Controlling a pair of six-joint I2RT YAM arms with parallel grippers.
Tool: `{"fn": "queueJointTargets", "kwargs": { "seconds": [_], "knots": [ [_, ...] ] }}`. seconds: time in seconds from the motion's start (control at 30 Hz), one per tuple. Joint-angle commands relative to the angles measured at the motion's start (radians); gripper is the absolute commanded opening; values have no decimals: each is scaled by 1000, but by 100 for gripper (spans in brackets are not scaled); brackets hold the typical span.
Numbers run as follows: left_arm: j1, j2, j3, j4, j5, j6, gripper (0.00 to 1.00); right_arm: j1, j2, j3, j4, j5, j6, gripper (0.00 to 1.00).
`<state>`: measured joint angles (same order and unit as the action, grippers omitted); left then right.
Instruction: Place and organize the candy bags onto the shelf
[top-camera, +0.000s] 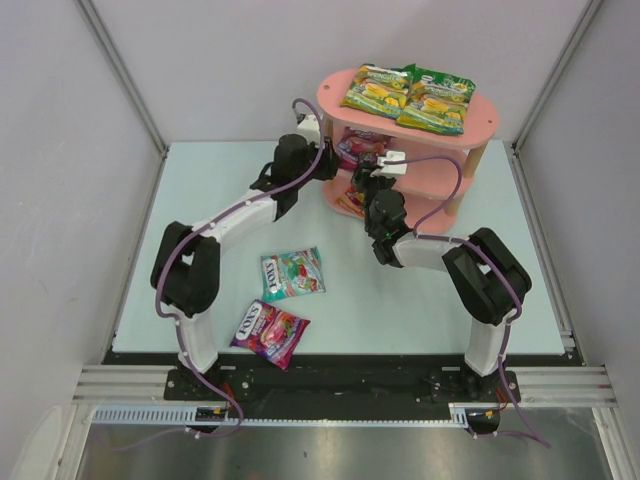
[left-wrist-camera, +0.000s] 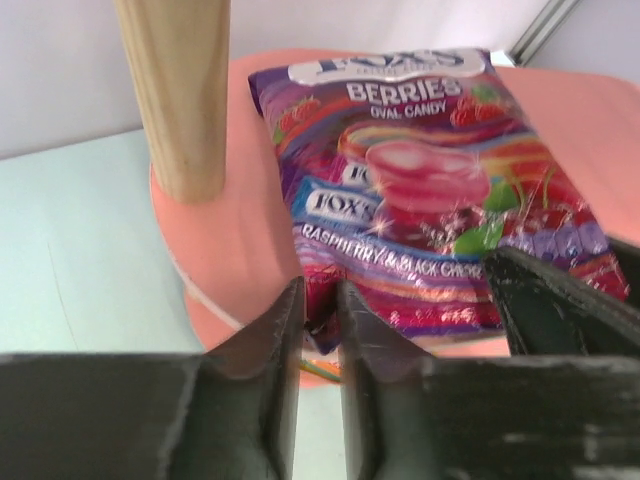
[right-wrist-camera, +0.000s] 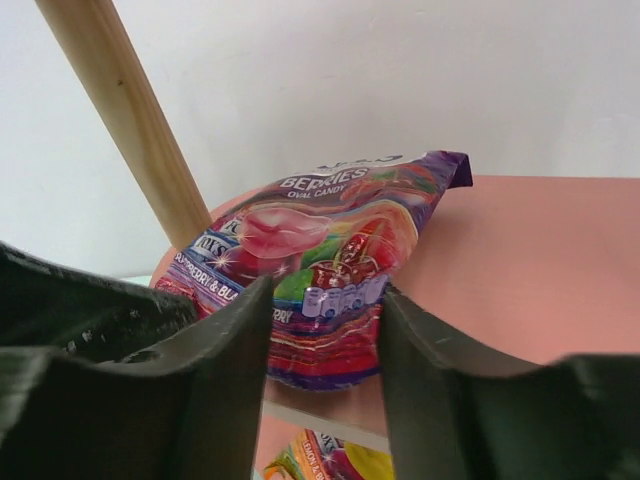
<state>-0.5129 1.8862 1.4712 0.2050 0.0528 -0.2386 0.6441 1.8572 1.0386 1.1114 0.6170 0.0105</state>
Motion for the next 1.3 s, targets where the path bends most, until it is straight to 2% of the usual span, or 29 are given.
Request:
{"fn": "queueJointTargets", "kwargs": {
  "seconds": [0.0, 0.07, 0.17, 0.23, 0.37, 0.63, 0.67, 0.83, 0.87, 1.0, 1.1, 1.13, 1.2, 1.23, 1.27],
  "knots": [
    [4, -59, -20, 19, 12, -8, 49, 3, -16, 35, 27, 58, -7, 58],
    [2, -68, -29, 19, 1, -11, 69, 9, -23, 35, 21, 87, -7, 62],
    [2, -99, -51, 17, -19, -19, 83, 12, -42, 23, 11, 110, -37, 65],
    [4, -125, -63, 13, -24, -21, 89, 17, -67, 11, 11, 112, -37, 66],
    [5, -174, -89, -7, -33, -21, 91, 23, -111, -32, -7, 110, -37, 69],
    [5, -349, -247, -50, -51, -50, 92, 45, -237, -143, -88, 95, -17, 76],
    [4, -390, -268, -64, -51, -62, 93, 49, -281, -156, -106, 90, -15, 80],
    [2, -530, -438, -170, -37, -169, 93, 112, -446, -257, -313, 81, 75, 86],
    [1, -608, -521, -170, -41, -213, 93, 147, -476, -274, -355, 73, 95, 87],
    [-10, -794, -685, -197, -82, -290, 93, 271, -654, -325, -690, -6, 199, 87],
    [-15, -915, -771, -274, -99, -332, 93, 334, -708, -371, -865, -210, 292, 85],
    [-16, -938, -785, -312, -111, -340, 93, 338, -725, -382, -895, -409, 298, 85],
    [-16, -1017, -818, -360, -128, -353, 93, 339, -727, -436, -888, -666, 257, 80],
    [-15, -1044, -828, -374, -142, -358, 94, 339, -711, -455, -869, -876, 247, 79],
    [-15, -1067, -841, -387, -154, -363, 94, 341, -699, -478, -852, -952, 244, 79]
  ]
}}
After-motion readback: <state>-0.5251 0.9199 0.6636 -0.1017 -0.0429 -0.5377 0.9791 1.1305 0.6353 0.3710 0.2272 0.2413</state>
